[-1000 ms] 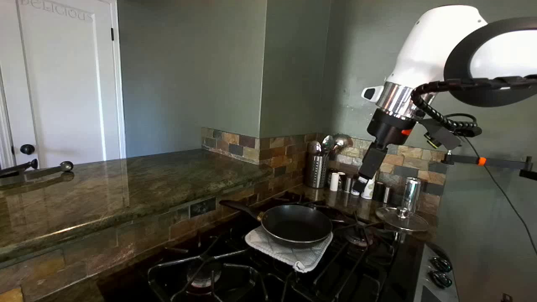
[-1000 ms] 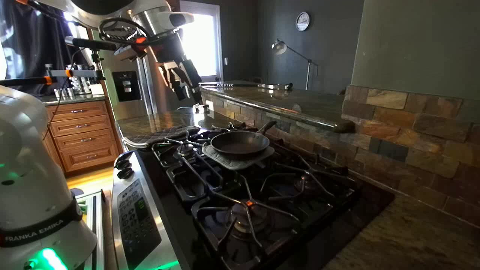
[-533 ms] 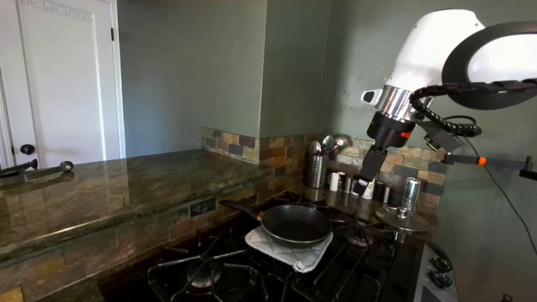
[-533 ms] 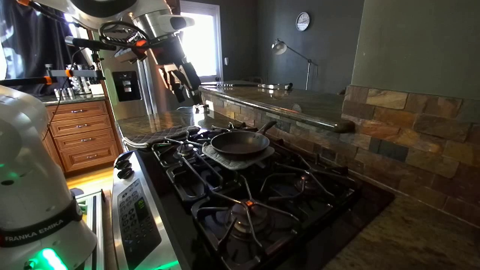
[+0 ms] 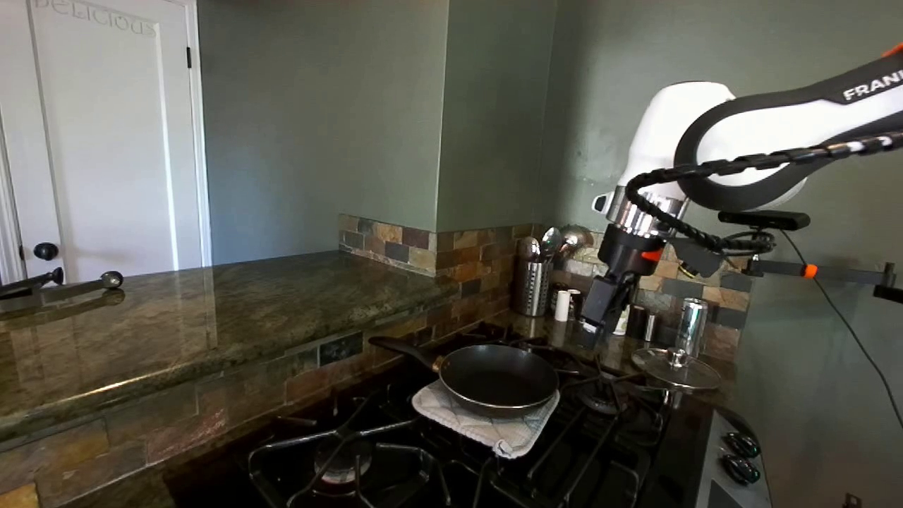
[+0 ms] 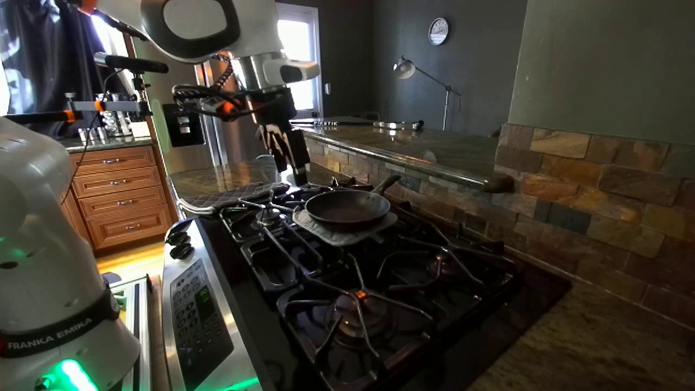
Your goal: Move the pan to the top right stove plate
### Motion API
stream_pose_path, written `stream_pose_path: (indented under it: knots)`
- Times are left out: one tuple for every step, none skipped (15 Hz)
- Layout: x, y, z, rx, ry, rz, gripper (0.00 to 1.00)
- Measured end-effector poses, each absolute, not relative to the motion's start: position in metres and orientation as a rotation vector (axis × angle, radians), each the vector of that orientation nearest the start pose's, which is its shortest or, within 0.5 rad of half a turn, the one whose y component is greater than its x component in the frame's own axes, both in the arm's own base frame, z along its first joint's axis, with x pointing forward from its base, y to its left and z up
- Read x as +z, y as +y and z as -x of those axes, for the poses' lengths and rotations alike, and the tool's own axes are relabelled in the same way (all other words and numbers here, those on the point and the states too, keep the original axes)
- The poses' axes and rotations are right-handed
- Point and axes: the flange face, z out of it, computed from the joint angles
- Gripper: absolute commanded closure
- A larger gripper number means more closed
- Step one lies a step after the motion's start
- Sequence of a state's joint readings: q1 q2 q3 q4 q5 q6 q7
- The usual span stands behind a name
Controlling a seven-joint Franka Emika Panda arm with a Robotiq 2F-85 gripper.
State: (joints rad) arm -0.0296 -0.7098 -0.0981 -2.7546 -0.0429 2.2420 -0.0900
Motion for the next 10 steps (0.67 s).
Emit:
stream_pose_path:
  knots:
    - [0.428,-0.048,-0.347,-0.306,0.028,3.115,0.00]
    - [0.420,-0.052,-0.352,-0.302,0.060,3.112,0.00]
    - [0.413,-0.056,-0.357,-0.300,0.089,3.105,0.00]
    - [0.405,-0.060,-0.362,-0.297,0.114,3.097,0.00]
    - [0.398,-0.064,-0.367,-0.291,0.141,3.087,0.00]
    - [0.392,-0.069,-0.370,-0.284,0.168,3.077,0.00]
    - [0.386,-0.073,-0.374,-0.279,0.198,3.065,0.00]
    - [0.381,-0.078,-0.378,-0.278,0.228,3.054,0.00]
    - [0.376,-0.082,-0.381,-0.282,0.257,3.042,0.00]
    - [0.372,-0.086,-0.385,-0.286,0.287,3.029,0.00]
